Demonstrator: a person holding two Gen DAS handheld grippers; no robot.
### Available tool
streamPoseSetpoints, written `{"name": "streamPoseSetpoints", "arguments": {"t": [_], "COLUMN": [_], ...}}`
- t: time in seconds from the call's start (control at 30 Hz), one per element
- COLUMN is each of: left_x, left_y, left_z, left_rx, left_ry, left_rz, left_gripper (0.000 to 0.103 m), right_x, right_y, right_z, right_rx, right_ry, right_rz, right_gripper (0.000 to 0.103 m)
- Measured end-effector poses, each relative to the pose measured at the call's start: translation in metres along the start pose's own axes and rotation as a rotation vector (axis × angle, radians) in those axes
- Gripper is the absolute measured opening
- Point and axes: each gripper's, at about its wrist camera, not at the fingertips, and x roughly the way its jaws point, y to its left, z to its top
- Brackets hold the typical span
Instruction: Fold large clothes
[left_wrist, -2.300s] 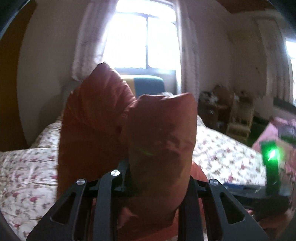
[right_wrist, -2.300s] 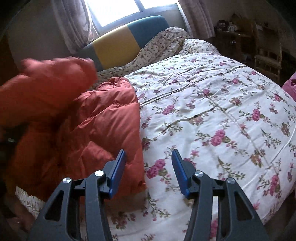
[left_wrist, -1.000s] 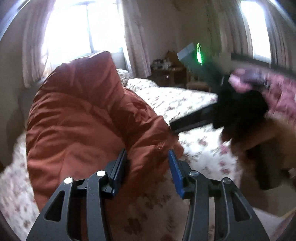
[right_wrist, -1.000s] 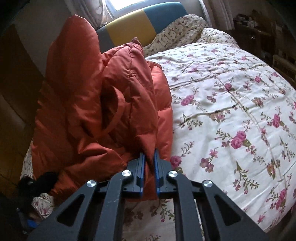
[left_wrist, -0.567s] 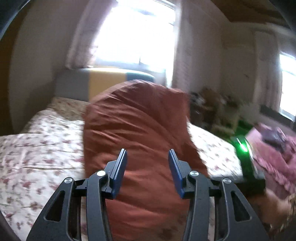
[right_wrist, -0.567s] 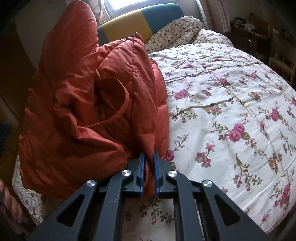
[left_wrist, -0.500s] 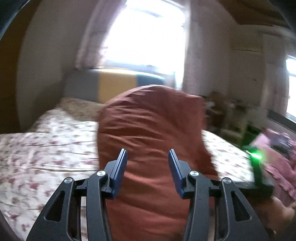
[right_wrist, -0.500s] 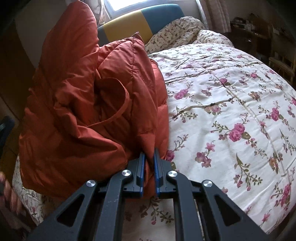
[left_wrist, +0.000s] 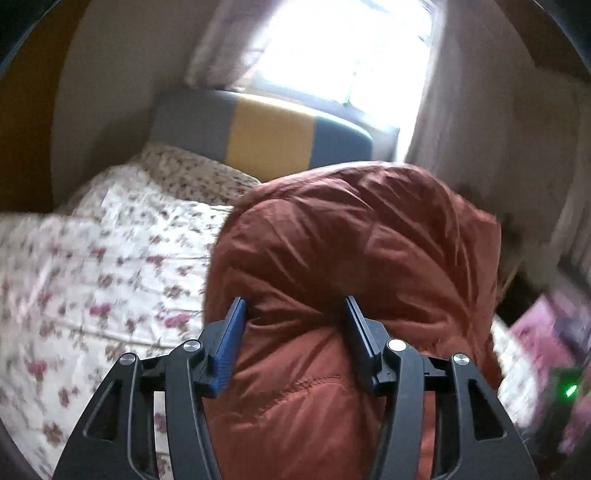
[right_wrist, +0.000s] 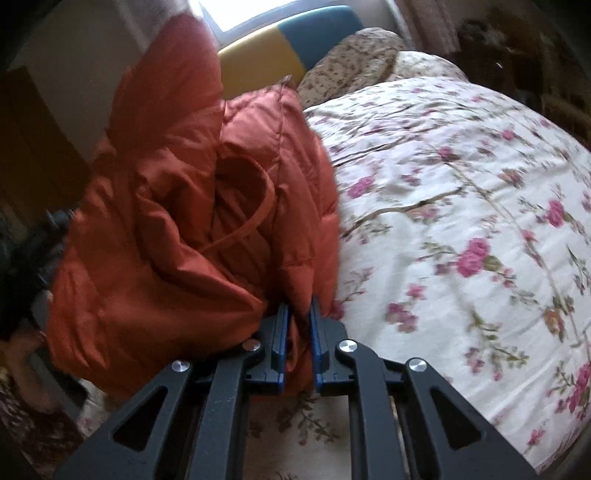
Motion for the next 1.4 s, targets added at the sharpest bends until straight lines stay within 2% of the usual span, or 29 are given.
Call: {"name": "streamPoseSetpoints", "arguments": {"t": [0.07,0.13,0.27,0.33,0.47,0.53,0.63,0.73,0.83,0.97,1.2,1.4], "left_x": [0.005,0.007,0.012,0.017,0.031,0.043,0.06,0.073,0.085,0.101,0.115,0.13], "left_y": [-0.012,-0.014,-0.019,-0.023,-0.029,-0.031,-0.032,-0.031,-0.033,-0.033,-0.04,-0.045], "left_z": [0.001,0.001,0.009,0.014,0.031,0.04,0.052,0.063,0.07,0.065,0.05,0.038], "left_rx": [0.047,0.045,0.075,0.093,0.117,0.13,0.12,0.107,0.101,0.073,0.078,0.104], "left_ry": [0.016,0.028,0.06,0.079,0.13,0.161,0.211,0.244,0.255,0.258,0.244,0.23], "left_rz": [0.015,0.015,0.022,0.035,0.051,0.061,0.057,0.051,0.054,0.074,0.127,0.141], "left_gripper": [0.053,0.053,0.053,0.053,0.053,0.053,0.053,0.055,0.064,0.07,0.073,0.076], "right_x": [-0.021,-0.043,-0.064,-0.058,-0.023,0.001,0.038,0.057,0.065,0.075,0.103,0.121], "right_y": [-0.012,-0.016,0.016,0.043,0.093,0.102,0.103,0.09,0.08,0.067,0.052,0.032], "right_z": [0.007,0.019,0.06,0.081,0.121,0.14,0.155,0.16,0.159,0.153,0.148,0.141], "right_rx": [0.052,0.067,-0.055,-0.129,-0.252,-0.251,-0.256,-0.219,-0.206,-0.194,-0.168,-0.116], "right_ry": [-0.062,-0.131,-0.229,-0.234,-0.214,-0.182,-0.143,-0.11,-0.098,-0.077,-0.043,-0.054], "right_rz": [0.008,0.01,0.011,0.025,-0.034,-0.057,-0.149,-0.164,-0.165,-0.148,-0.128,-0.087], "right_gripper": [0.017,0.022,0.022,0.022,0.02,0.02,0.016,0.015,0.015,0.015,0.014,0.014]}}
